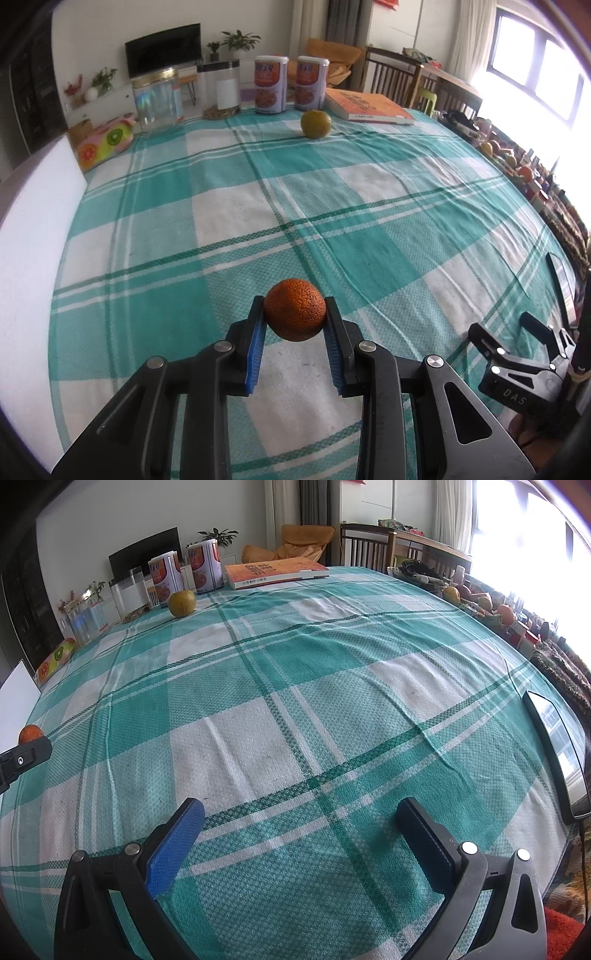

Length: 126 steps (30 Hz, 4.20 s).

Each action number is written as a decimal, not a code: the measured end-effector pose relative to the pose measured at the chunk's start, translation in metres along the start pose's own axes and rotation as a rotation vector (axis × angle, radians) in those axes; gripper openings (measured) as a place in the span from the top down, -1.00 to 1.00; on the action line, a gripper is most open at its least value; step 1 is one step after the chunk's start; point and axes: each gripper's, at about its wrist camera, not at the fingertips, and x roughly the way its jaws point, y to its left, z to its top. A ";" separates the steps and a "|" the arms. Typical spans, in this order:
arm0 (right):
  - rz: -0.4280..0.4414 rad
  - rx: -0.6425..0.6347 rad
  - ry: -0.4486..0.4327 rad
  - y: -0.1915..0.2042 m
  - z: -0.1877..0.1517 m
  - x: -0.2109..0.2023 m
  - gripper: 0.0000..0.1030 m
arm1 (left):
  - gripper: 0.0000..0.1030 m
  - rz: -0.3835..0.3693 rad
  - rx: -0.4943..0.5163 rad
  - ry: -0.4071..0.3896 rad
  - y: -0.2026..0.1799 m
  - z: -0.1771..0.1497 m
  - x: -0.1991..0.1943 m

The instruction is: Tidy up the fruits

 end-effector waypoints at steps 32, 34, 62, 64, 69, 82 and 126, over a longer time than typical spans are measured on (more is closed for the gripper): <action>0.186 -0.144 0.041 0.050 0.102 0.035 -1.00 | -0.80 0.091 -0.022 0.008 0.039 -0.044 0.015; 0.234 -0.196 -0.004 0.078 0.144 0.060 -1.00 | -0.80 0.090 -0.022 0.008 0.039 -0.044 0.016; 0.494 -0.135 0.106 0.074 0.105 0.043 0.08 | -0.82 0.085 -0.025 0.008 0.039 -0.043 0.016; 0.519 -0.111 0.110 0.060 0.076 0.017 0.08 | -0.77 0.076 -0.028 0.003 0.040 -0.043 0.014; 0.509 -0.114 0.083 0.042 0.016 -0.032 0.08 | 0.35 -0.006 -0.036 0.005 0.040 -0.040 0.006; 0.596 -0.227 0.114 0.086 -0.023 -0.087 0.08 | 0.43 -0.325 -0.297 -0.088 0.108 -0.064 -0.141; 0.616 -0.722 0.081 0.369 -0.056 -0.217 -0.99 | -0.84 0.579 -0.530 -0.052 0.275 -0.107 -0.234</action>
